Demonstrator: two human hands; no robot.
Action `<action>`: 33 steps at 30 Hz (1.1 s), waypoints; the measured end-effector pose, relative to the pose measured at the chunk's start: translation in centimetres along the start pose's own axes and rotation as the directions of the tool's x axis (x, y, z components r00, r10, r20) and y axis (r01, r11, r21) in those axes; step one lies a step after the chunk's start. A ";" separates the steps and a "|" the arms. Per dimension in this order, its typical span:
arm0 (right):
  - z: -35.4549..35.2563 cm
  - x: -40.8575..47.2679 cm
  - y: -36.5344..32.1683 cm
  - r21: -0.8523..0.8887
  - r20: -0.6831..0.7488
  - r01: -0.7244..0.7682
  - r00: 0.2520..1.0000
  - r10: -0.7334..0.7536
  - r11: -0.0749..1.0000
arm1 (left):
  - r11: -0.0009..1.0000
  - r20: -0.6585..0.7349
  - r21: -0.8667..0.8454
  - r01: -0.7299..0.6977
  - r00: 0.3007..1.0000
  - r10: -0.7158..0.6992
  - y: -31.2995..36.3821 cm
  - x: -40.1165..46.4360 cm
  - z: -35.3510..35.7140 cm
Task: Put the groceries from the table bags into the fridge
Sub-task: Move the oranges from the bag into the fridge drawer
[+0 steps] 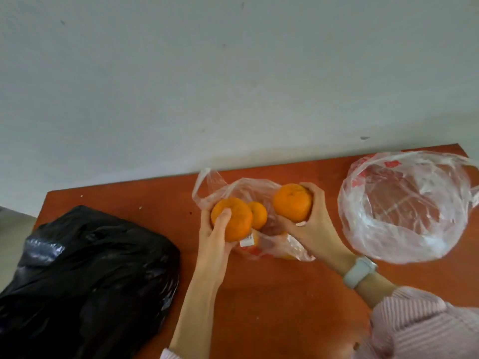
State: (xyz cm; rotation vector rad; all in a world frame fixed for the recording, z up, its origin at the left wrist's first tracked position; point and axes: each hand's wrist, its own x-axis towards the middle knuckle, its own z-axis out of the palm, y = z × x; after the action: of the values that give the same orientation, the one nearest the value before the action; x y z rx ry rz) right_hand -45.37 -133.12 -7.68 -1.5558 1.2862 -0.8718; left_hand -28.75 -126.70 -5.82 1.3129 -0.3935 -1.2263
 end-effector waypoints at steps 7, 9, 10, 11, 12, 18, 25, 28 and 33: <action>-4.6 -14.4 2.4 0.375 0.034 -0.347 0.932 0.361 0.860 | 0.932 0.146 0.299 0.208 0.955 -0.259 -6.9 -8.5 0.3; -6.8 -18.4 3.4 0.557 0.096 -0.448 0.871 0.482 0.699 | 0.895 0.199 0.391 0.214 0.930 -0.310 -8.6 -11.2 1.1; -8.0 -20.2 3.8 0.618 0.114 -0.460 0.855 0.506 0.637 | 0.878 0.235 0.436 0.200 0.916 -0.326 -9.2 -12.4 1.6; -9.3 -22.1 4.0 0.648 0.112 -0.457 0.848 0.518 0.609 | 0.858 0.276 0.483 0.173 0.900 -0.337 -9.9 -13.6 2.2; -10.7 -23.9 4.1 0.665 0.093 -0.443 0.848 0.522 0.601 | 0.840 0.321 0.526 0.132 0.884 -0.340 -10.7 -14.8 3.0; -19.4 -37.5 5.4 0.700 -0.238 -0.267 0.788 0.568 0.663 | 0.768 0.610 0.620 -0.163 0.716 -0.341 -15.6 -25.0 11.9; -27.9 -62.8 8.9 0.726 -0.596 -0.051 0.449 0.665 0.685 | 0.768 0.775 0.583 -0.266 0.468 -0.426 -27.2 -45.2 21.5; -30.0 -73.6 10.1 0.706 -0.696 0.037 0.226 0.682 0.708 | 0.726 0.768 0.638 -0.257 0.283 -0.575 -33.0 -54.7 23.9; -32.0 -86.8 11.7 0.696 -0.694 0.153 -0.106 0.712 0.702 | 0.670 0.721 0.622 -0.404 -0.036 -0.692 -40.4 -68.6 27.7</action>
State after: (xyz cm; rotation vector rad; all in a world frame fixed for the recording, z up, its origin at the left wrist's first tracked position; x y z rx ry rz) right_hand -96.66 -55.33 -5.47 0.3854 1.8953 -2.0011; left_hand -95.34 -75.04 -5.52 0.6748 -2.1582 -2.3407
